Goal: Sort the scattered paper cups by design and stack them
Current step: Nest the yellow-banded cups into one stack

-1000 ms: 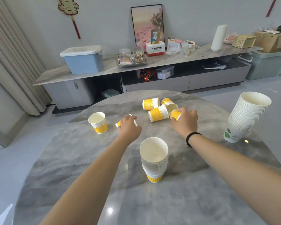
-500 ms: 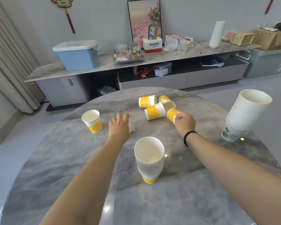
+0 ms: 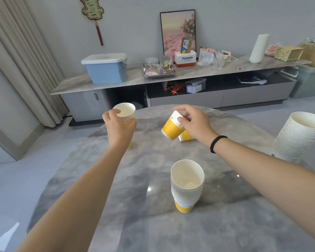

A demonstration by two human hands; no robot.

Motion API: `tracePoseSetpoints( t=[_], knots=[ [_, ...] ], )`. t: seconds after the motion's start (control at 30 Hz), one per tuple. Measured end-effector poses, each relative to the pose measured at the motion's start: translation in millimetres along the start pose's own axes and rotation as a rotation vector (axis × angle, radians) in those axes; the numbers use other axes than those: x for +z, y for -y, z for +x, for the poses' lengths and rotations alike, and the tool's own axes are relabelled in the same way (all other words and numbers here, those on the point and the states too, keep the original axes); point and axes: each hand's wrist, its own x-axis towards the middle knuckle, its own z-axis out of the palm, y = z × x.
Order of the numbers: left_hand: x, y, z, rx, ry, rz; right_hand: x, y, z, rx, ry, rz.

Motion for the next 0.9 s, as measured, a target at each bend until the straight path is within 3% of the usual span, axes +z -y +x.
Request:
tracePoseSetpoints(
  t=[0.1,0.27,0.5,0.77,0.9],
  knots=[
    [-8,21,17,-0.060,-0.021,0.092,20,11,14,-0.032,0.064,-0.027],
    [-1,49,23,-0.130,0.161,0.327,43,8,21,-0.035,0.073,-0.085],
    [21,74,26,-0.122,0.406,0.489,43,-37,22,0.095,-0.116,-0.125],
    [68,43,-10,0.041,0.545,0.253,19,-81,24,0.386,-0.175,0.063],
    [96,19,-30,0.097,0.609,0.165,16,-90,12,0.285,-0.005,0.002]
  ],
)
